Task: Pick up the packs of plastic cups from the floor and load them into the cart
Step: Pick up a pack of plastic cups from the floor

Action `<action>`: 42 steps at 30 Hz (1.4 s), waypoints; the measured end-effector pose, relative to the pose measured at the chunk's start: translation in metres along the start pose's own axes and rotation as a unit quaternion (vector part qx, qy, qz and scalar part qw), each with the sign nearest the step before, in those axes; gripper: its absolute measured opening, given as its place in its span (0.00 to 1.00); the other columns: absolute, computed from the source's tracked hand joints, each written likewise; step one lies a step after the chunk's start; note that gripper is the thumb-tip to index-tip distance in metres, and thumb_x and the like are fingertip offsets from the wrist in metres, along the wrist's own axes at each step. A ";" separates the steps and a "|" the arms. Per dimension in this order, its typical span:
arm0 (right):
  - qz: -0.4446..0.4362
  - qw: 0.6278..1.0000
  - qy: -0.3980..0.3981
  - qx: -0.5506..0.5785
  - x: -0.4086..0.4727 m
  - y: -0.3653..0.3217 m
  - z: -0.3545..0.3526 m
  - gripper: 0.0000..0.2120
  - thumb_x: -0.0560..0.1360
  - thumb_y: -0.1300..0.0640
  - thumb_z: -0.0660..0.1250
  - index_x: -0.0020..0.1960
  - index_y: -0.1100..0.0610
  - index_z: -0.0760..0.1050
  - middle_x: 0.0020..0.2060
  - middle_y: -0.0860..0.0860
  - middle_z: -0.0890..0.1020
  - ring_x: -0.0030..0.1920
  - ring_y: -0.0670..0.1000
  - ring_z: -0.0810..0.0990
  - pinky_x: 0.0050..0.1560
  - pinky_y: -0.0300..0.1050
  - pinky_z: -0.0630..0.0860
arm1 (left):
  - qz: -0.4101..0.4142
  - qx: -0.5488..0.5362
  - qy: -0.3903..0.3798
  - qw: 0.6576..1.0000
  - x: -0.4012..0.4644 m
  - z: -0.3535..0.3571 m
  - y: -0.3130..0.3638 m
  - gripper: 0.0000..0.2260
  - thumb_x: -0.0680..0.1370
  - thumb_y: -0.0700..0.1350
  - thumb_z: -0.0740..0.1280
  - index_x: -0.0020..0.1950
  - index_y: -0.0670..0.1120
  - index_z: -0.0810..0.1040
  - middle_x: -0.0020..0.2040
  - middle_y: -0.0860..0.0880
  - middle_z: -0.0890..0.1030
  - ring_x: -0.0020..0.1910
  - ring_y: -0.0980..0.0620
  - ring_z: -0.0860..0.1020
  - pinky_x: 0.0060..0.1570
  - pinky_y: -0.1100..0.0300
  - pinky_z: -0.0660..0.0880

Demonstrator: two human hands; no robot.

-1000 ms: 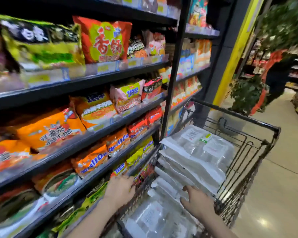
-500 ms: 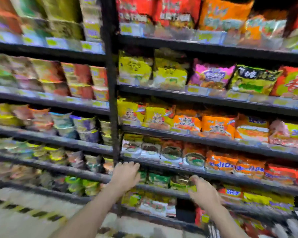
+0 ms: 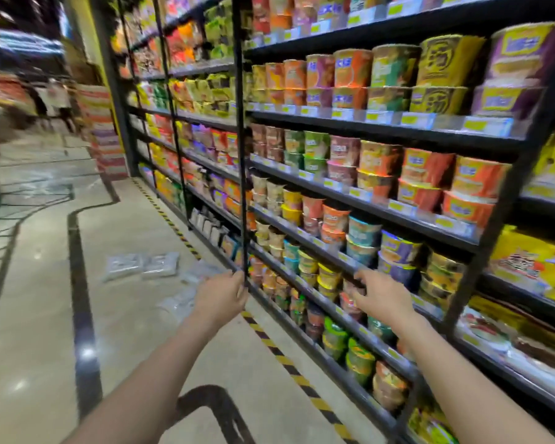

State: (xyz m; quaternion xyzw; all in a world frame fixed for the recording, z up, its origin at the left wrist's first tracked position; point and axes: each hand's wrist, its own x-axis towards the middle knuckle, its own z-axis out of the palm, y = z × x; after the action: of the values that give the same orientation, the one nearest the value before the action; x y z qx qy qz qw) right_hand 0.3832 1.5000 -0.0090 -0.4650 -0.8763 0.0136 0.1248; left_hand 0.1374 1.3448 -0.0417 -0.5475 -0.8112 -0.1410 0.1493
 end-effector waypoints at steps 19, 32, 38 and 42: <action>-0.227 0.964 -0.097 0.094 0.171 -0.433 0.146 0.20 0.76 0.47 0.60 0.66 0.51 0.67 0.62 0.51 0.76 0.58 0.53 0.77 0.47 0.46 0.74 | -0.340 0.062 0.011 0.938 -0.070 -0.006 -0.427 0.14 0.77 0.48 0.61 0.60 0.44 0.74 0.54 0.44 0.79 0.53 0.42 0.78 0.48 0.51 0.74; -0.226 0.954 -0.152 0.127 0.437 -0.630 0.240 0.19 0.76 0.48 0.59 0.66 0.52 0.68 0.61 0.50 0.76 0.58 0.52 0.76 0.52 0.46 0.74 | -0.341 0.055 -0.044 0.937 0.159 0.073 -0.667 0.15 0.77 0.50 0.59 0.62 0.45 0.72 0.56 0.45 0.77 0.55 0.44 0.76 0.50 0.52 0.75; -0.251 0.942 -0.185 0.128 0.536 -0.742 0.299 0.19 0.77 0.50 0.59 0.66 0.53 0.68 0.61 0.51 0.76 0.60 0.54 0.75 0.54 0.47 0.74 | -0.370 0.046 -0.043 0.927 0.222 0.107 -0.792 0.16 0.78 0.51 0.59 0.63 0.46 0.71 0.58 0.46 0.77 0.56 0.45 0.75 0.51 0.52 0.73; -0.256 0.940 -0.190 0.123 0.610 -0.831 0.345 0.17 0.77 0.49 0.59 0.65 0.53 0.68 0.60 0.51 0.76 0.58 0.53 0.76 0.52 0.47 0.74 | -0.369 0.040 -0.037 0.928 0.271 0.136 -0.894 0.15 0.78 0.49 0.60 0.63 0.45 0.72 0.58 0.46 0.77 0.56 0.45 0.76 0.51 0.53 0.73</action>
State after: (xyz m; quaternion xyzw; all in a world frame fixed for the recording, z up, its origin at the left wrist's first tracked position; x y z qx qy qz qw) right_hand -0.6984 1.5600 -0.1014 -0.1945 -0.9647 0.1774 0.0115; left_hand -0.8021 1.3046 -0.1168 -0.2078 -0.9659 -0.1332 0.0781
